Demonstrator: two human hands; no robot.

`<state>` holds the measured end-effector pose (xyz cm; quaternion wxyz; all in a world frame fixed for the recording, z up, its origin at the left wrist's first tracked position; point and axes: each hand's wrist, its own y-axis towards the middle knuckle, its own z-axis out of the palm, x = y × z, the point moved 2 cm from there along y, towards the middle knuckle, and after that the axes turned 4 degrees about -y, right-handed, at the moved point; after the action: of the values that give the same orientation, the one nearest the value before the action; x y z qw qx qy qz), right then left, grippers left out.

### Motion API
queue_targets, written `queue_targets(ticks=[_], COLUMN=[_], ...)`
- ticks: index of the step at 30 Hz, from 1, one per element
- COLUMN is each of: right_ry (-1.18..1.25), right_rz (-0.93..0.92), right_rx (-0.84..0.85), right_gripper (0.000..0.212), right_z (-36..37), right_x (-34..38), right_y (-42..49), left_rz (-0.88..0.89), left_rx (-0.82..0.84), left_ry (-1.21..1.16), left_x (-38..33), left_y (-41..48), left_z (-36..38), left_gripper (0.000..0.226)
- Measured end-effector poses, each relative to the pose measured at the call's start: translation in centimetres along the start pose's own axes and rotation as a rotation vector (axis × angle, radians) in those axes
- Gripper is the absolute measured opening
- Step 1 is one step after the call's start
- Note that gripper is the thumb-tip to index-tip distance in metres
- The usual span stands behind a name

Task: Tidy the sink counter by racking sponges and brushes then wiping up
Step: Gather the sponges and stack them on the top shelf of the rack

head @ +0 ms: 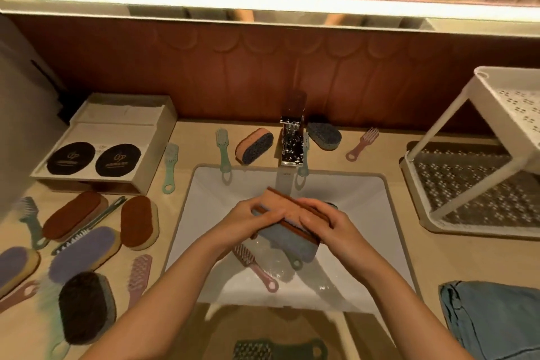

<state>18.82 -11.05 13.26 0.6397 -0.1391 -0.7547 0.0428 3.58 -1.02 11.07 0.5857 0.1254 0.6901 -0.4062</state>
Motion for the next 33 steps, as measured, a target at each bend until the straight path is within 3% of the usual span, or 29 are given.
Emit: queue_targets(ticks=[4,9,11,16,20,22,26,30,33], right_ry=[-0.034,0.046,0.088,0.571,0.638,0.675,0.662,0.488,0.299], right_rz=[0.052,0.077,0.090,0.314,0.422,0.401,0.276,0.172,0.044], right_rx=[0.117,0.106,0.075,0.038,0.110,0.063,-0.099,-0.148,-0.145], right_gripper=[0.047,0.041,0.041,0.048,0.056,0.047,0.024,0.034,0.035], right_z=[0.4,1.2,1.4,2.0,2.6,2.5,1.0,-1.0,-2.8], right_x=[1.2,2.9,3.5,3.9,4.1,4.7,6.2,6.9,7.6], right_y=[-0.4,-0.6,-0.7,-0.7,-0.7,-0.5,-0.2,-0.4,-1.1], left_rz=[-0.023,-0.023,0.005,0.233,0.439,0.485,0.409,0.148,0.119], left_rx=[-0.017,-0.026,-0.039,-0.118,-0.152,-0.122,0.045,0.120,0.113], left_ry=[0.002,0.021,0.053,0.123,0.188,0.197,0.187,0.052,0.054], left_x=[-1.1,-2.7,-3.6,-5.5,-6.3,-6.8,-8.2,-9.0,-10.2], left_y=[-0.4,-0.5,-0.8,-1.7,-2.5,-2.7,-2.9,-2.3,-1.9], left_z=[-0.4,-1.1,-1.3,-1.7,-2.4,-2.8,-2.6,-2.1,-0.9], left_gripper=[0.067,0.046,0.048,0.041,0.050,0.051,0.049,0.057,0.058])
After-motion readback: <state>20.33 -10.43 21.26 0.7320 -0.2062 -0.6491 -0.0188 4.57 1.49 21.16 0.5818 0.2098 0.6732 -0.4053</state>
